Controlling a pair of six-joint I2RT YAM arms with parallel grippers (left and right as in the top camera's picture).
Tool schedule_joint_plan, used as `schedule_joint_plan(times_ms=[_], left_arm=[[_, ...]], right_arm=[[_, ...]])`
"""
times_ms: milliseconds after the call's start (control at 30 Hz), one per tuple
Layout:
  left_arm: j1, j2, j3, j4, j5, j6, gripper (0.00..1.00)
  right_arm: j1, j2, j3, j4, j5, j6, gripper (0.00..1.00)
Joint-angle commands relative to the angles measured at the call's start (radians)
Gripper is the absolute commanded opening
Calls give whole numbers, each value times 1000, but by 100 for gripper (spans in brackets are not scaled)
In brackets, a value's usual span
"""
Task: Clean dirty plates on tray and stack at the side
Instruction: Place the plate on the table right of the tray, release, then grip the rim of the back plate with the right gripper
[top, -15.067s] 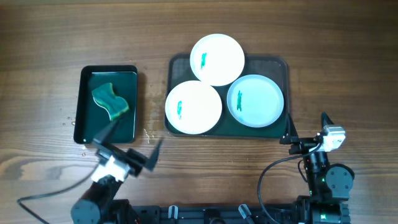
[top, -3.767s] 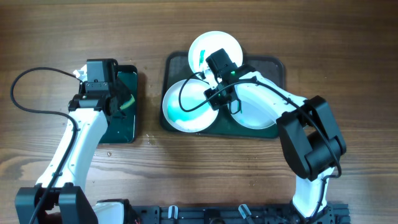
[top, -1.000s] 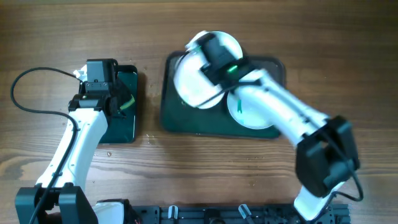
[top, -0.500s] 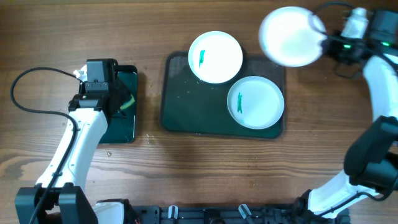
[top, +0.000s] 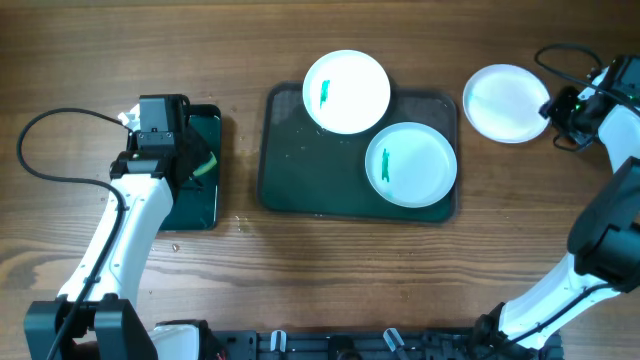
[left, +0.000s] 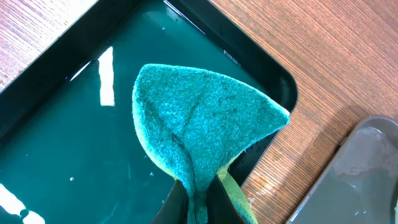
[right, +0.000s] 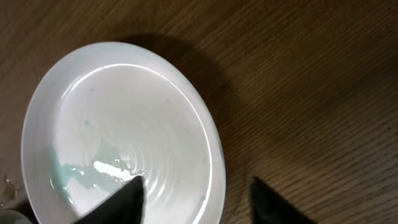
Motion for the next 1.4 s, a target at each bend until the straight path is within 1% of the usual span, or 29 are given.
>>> schedule_joint_plan(times_ms=[0, 100, 133, 167, 200, 233, 300, 400, 433, 467, 533, 567, 633, 667, 733, 833, 967, 1033, 1067, 1100, 1233, 1300, 1367], left_arm=[[3, -4, 0, 5, 1, -3, 4], [3, -4, 0, 12, 1, -3, 4], [3, -4, 0, 16, 1, -3, 4], [3, -4, 0, 18, 1, -3, 4], [3, -4, 0, 18, 1, -3, 4], [3, -4, 0, 18, 1, -3, 4], [3, -4, 0, 18, 1, -3, 4], [3, -4, 0, 18, 1, -3, 4], [3, -4, 0, 18, 1, -3, 4], [3, -4, 0, 18, 1, -3, 4], [3, -4, 0, 18, 1, -3, 4], [3, -4, 0, 18, 1, -3, 4], [3, -4, 0, 18, 1, -3, 4], [3, -4, 0, 17, 1, -3, 4], [3, -4, 0, 14, 1, -3, 4], [3, -3, 0, 14, 1, -3, 4], [3, -2, 0, 14, 1, -3, 4], [3, -1, 0, 14, 1, -3, 4], [3, 0, 0, 14, 1, -3, 4], [3, -1, 0, 14, 1, -3, 4], [3, 0, 0, 14, 1, -3, 4], [3, 0, 0, 8, 1, -2, 4], [3, 0, 0, 6, 1, -2, 4]], right_arm=[[6, -10, -4, -18, 12, -33, 60], [11, -65, 11, -37, -75, -108, 63], [22, -101, 20, -31, -183, -160, 70], [38, -134, 33, -21, -279, -192, 87], [50, -151, 42, -16, -318, -204, 93], [79, -182, 54, -4, -362, -213, 96], [166, -232, 58, 43, -373, -222, 100], [310, -235, 58, 91, -360, -300, 100], [366, -220, 58, 105, -323, -318, 100], [430, -197, 58, 122, -242, -317, 100], [507, -156, 58, 144, -140, -326, 99], [542, -134, 58, 153, -91, -330, 97], [605, -75, 58, 170, 18, -324, 90], [628, -47, 58, 177, 81, -293, 89], [650, 6, 58, 198, 96, -257, 90], [663, 81, 58, 218, 35, -257, 86], [681, 132, 58, 239, 27, -262, 83], [692, 139, 58, 254, 24, -261, 73], [696, 142, 58, 256, 24, -261, 65], [702, 146, 58, 260, 24, -260, 62], [715, 172, 56, 273, 34, -260, 63], [715, 181, 56, 276, 37, -259, 66], [715, 186, 56, 276, 40, -261, 67]])
